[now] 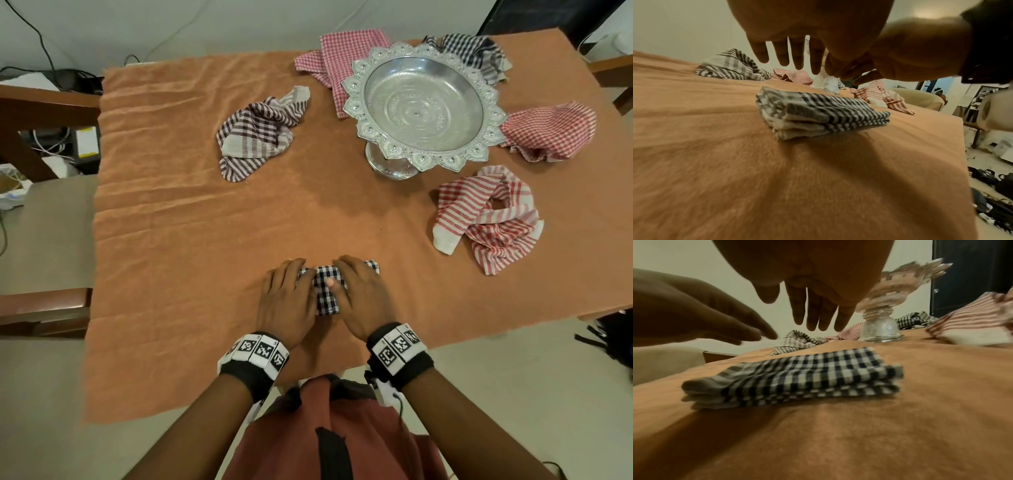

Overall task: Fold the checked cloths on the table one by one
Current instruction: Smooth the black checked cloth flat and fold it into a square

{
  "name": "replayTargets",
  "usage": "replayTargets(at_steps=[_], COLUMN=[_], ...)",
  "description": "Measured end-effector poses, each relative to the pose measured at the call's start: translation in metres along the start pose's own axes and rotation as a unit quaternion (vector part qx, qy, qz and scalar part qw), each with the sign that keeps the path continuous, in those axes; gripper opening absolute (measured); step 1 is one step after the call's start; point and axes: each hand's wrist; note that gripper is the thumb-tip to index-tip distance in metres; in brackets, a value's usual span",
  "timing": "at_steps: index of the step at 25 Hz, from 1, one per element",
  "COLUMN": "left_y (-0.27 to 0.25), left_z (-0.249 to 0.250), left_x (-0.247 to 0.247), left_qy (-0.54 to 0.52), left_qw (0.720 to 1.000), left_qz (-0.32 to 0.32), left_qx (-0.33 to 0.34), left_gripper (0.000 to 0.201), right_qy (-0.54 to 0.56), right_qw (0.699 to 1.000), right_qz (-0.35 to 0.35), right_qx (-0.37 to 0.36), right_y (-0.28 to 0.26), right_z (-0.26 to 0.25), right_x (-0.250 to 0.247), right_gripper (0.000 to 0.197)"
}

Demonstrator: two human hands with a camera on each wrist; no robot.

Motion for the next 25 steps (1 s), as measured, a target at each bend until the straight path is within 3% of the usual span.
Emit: replayTargets(at_steps=[4,6,9,13,16,21,25], left_y=[0.015,0.012,0.005,0.003,0.005,0.008,0.009], left_z=[0.001,-0.001,-0.004,-0.005,-0.009,-0.014,-0.014], left_x=[0.011,0.022,0.035,0.04,0.041,0.036,0.037], left_qy=[0.076,0.125,0.142,0.123,0.079,0.067,0.055], left_qw=[0.973,0.958,0.955,0.964,0.974,0.97,0.971], left_qz=[-0.218,-0.256,-0.26,-0.235,-0.188,-0.179,-0.181], left_qx=[-0.004,-0.001,-0.014,-0.031,-0.101,-0.148,-0.149], left_gripper=[0.075,0.086,0.092,0.083,0.083,0.108,0.112], right_qy=[0.018,0.011,-0.012,-0.048,-0.081,-0.165,-0.175], right_qw=[0.991,0.983,0.979,0.978,0.976,0.972,0.971], right_qz=[-0.125,-0.177,-0.199,-0.199,-0.199,-0.162,-0.145], right_qx=[-0.05,-0.042,-0.038,-0.043,-0.023,0.037,0.074], right_y=[0.014,0.015,0.016,0.016,0.018,0.017,0.016], right_z=[-0.025,-0.025,-0.014,-0.002,0.011,0.058,0.068], right_x=[0.028,0.042,0.054,0.057,0.049,0.029,0.027], right_gripper=[0.074,0.071,0.072,0.074,0.079,0.072,0.066])
Point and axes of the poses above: each hand's wrist, its own y-axis towards the middle knuckle, its own x-axis out of the palm, z = x × y, and after that the axes turned 1 degree about z, right-handed
